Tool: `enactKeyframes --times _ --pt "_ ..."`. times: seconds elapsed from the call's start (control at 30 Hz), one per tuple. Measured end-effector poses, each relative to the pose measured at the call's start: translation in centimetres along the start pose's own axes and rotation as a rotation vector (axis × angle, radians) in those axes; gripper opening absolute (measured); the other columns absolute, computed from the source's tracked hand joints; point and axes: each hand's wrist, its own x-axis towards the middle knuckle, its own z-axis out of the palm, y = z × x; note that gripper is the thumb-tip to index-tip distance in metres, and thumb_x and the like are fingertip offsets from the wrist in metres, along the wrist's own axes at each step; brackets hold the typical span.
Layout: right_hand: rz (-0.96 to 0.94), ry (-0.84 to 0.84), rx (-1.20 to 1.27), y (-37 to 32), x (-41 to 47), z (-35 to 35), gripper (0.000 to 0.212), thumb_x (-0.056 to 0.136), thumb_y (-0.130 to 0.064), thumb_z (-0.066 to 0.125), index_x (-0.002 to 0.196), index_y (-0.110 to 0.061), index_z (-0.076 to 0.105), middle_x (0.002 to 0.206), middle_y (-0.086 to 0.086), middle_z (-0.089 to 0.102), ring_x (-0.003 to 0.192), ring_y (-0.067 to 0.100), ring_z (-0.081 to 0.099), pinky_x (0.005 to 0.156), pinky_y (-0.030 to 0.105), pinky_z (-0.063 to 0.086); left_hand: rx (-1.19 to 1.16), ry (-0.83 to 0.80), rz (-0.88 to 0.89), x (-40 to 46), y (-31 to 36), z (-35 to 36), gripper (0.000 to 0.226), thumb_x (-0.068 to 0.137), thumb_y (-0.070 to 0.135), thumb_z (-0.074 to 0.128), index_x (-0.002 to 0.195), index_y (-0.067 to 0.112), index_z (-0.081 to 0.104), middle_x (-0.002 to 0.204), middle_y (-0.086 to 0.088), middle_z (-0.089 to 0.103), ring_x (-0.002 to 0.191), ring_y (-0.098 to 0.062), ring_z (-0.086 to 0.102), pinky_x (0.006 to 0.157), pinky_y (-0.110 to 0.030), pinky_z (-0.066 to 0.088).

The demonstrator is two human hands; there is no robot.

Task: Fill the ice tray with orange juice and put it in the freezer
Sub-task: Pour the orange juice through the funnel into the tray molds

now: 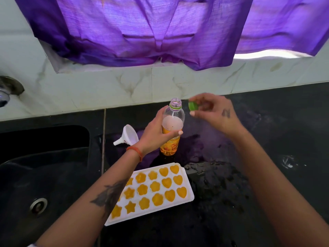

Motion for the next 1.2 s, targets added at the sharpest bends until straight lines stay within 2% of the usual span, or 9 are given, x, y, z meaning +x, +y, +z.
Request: enactKeyframes --times 0.1,0.17,0.27,0.53,0.63,0.73,0.83,1.03,1.2 --pt "-0.204 -0.154 -0.203 -3.3 2.1 -0.7 0.034 0.074 -0.008 0.077 0.106 -0.019 0.071 0.096 -0.004 0.068 0.072 -0.003 0.060 0.073 0.011 0.049 -0.040 0.045 0.003 -0.2 -0.1 0.3 0.086 0.073 0.038 0.078 0.141 0.032 0.027 0.134 0.000 0.051 0.116 -0.020 0.055 0.092 -0.034 0.051" --pt "-0.304 -0.255 -0.381 -4.5 3.3 -0.3 0.034 0.078 -0.007 0.074 0.110 -0.018 0.070 0.102 0.000 0.069 0.080 0.007 0.060 0.075 0.019 0.050 -0.039 0.047 0.004 -0.3 -0.2 0.3 0.085 0.074 0.036 0.077 0.142 0.031 0.027 0.136 -0.001 0.049 0.115 -0.019 0.054 0.092 -0.034 0.052" --pt "-0.380 -0.390 -0.577 -5.5 4.8 0.2 0.032 0.084 -0.009 0.069 0.115 -0.017 0.068 0.110 0.003 0.069 0.083 0.007 0.057 0.075 0.018 0.044 -0.040 0.047 0.004 -0.4 -0.2 0.3 0.084 0.074 0.036 0.077 0.142 0.032 0.026 0.137 -0.002 0.048 0.116 -0.020 0.054 0.092 -0.034 0.052" --pt "-0.632 -0.519 -0.928 -6.8 5.3 0.5 0.030 0.092 -0.014 0.058 0.121 -0.015 0.064 0.112 0.009 0.067 0.100 0.025 0.061 0.087 0.033 0.050 -0.034 0.041 -0.013 -0.2 -0.4 0.3 0.082 0.076 0.035 0.075 0.141 0.033 0.026 0.138 -0.002 0.046 0.116 -0.020 0.052 0.093 -0.036 0.052" --pt "-0.811 -0.617 -1.011 -6.6 4.7 1.0 0.023 0.092 -0.017 0.058 0.111 -0.020 0.070 0.112 -0.001 0.066 0.105 0.018 0.052 0.087 0.026 0.044 -0.063 0.033 -0.026 -0.1 -0.3 0.3 0.078 0.076 0.034 0.076 0.139 0.029 0.031 0.131 -0.001 0.051 0.115 -0.019 0.054 0.091 -0.033 0.051" --pt "-0.768 -0.698 -0.948 -5.9 3.8 2.1 0.022 0.094 -0.014 0.053 0.103 -0.019 0.073 0.111 -0.003 0.067 0.105 0.013 0.051 0.080 0.018 0.038 -0.066 0.028 -0.042 0.0 -0.3 0.4 0.073 0.076 0.033 0.076 0.136 0.024 0.037 0.123 0.004 0.057 0.111 -0.014 0.055 0.083 -0.020 0.046" --pt "-0.712 -0.627 -0.742 -5.8 3.6 2.4 0.021 0.091 -0.011 0.056 0.099 -0.021 0.072 0.098 -0.003 0.071 0.090 0.013 0.053 0.082 0.034 0.048 -0.048 0.046 -0.048 -0.2 -0.1 0.3 0.070 0.075 0.032 0.077 0.134 0.020 0.042 0.113 0.010 0.054 0.105 -0.010 0.053 0.075 -0.011 0.042" --pt "-0.547 -0.461 -0.345 -5.7 4.4 0.1 0.044 0.085 -0.009 0.064 0.126 -0.025 0.060 0.107 -0.001 0.067 0.090 0.013 0.064 0.082 0.027 0.053 -0.071 0.033 -0.022 -0.2 -0.3 0.2 0.080 0.075 0.031 0.077 0.139 0.032 0.030 0.132 -0.001 0.050 0.115 -0.018 0.053 0.092 -0.031 0.051" --pt "-0.447 -0.489 -0.412 -4.7 5.2 -0.4 0.035 0.085 -0.008 0.068 0.119 -0.015 0.066 0.110 0.000 0.065 0.089 0.012 0.061 0.084 0.025 0.053 -0.066 0.027 -0.016 -0.3 -0.2 0.3 0.083 0.076 0.030 0.076 0.142 0.031 0.026 0.137 -0.003 0.046 0.118 -0.020 0.052 0.094 -0.035 0.051"
